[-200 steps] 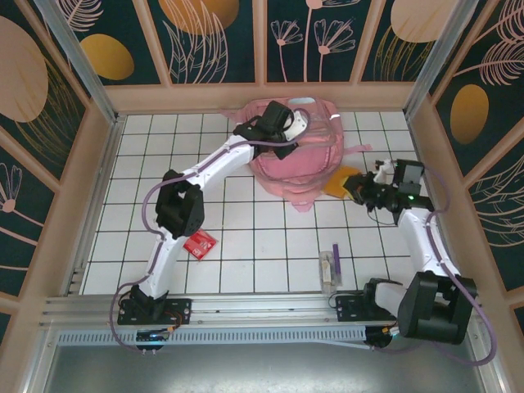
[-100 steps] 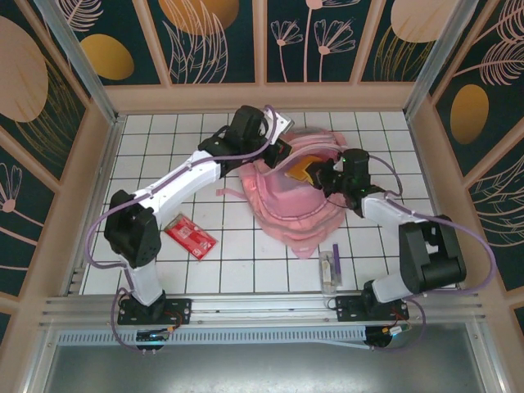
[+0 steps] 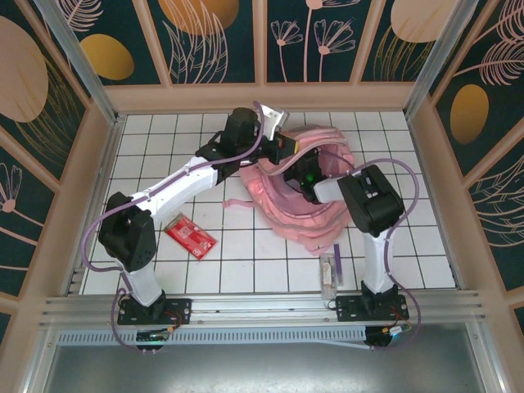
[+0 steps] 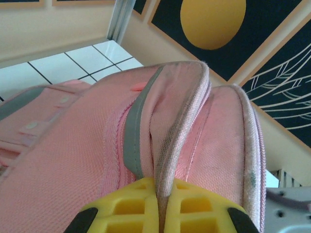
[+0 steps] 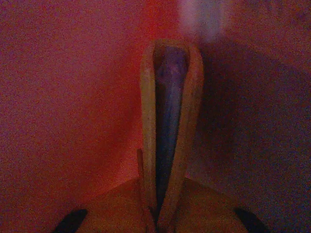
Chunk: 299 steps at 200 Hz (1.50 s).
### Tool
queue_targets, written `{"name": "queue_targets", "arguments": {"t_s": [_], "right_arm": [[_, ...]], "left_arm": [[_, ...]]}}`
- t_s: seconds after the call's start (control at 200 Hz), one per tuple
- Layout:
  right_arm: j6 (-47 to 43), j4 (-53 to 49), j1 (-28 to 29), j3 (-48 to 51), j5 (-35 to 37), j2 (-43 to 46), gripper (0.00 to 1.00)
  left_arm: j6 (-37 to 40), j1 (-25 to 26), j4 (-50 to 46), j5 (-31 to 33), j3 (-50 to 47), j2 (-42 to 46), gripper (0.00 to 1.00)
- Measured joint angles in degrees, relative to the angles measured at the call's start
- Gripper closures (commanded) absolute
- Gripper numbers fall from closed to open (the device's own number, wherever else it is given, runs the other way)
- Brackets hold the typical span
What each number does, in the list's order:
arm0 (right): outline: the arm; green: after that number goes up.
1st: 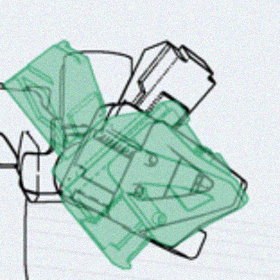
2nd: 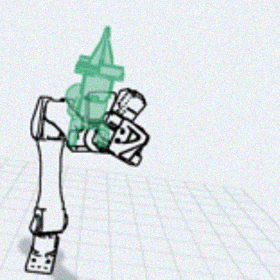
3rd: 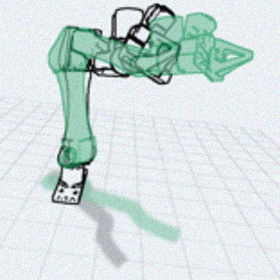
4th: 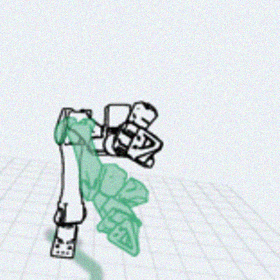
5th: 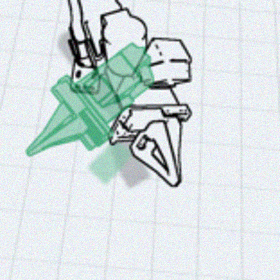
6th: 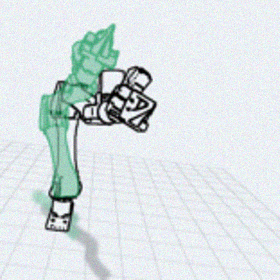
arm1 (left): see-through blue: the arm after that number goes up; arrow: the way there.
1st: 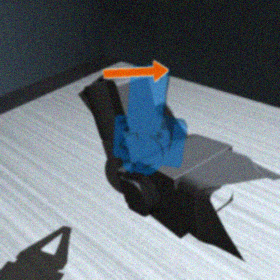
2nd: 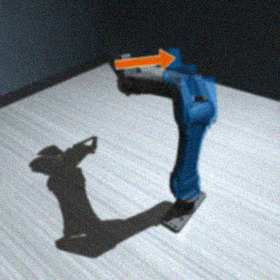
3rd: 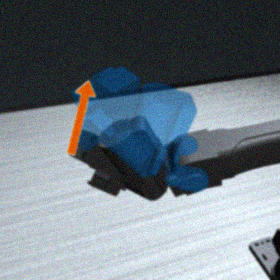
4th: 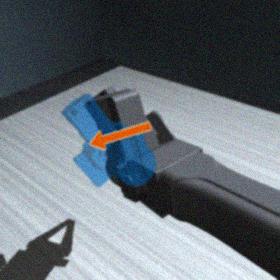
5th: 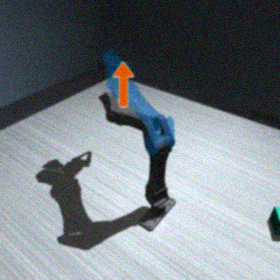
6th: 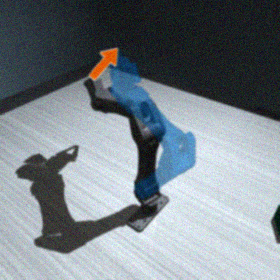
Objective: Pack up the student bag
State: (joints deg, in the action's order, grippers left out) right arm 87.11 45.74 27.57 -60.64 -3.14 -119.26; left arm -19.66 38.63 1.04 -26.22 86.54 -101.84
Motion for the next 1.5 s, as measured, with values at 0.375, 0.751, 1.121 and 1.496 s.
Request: {"name": "queue_targets", "arguments": {"t_s": [0.375, 0.751, 1.121, 1.496], "right_arm": [[5.4, 7.0, 0.8, 3.7, 3.3, 0.3, 0.36], [1.4, -3.9, 0.3, 19.6, -1.8, 22.0, 0.09], [-10.4, -38.9, -2.2, 24.0, -0.7, 55.7, 0.08], [-38.1, -77.1, -13.6, 1.7, -3.0, 60.5, 0.07]], "left_arm": [[-0.6, 0.3, 0.4, 5.3, 0.0, 0.7, 1.0], [1.2, -5.9, 2.7, 6.1, -4.5, 3.1, 1.0], [1.3, -7.1, 2.4, 0.1, -3.1, -1.5, 0.71], [-0.3, -13.6, -9.4, 1.7, -16.0, 21.1, 0.01]]}}
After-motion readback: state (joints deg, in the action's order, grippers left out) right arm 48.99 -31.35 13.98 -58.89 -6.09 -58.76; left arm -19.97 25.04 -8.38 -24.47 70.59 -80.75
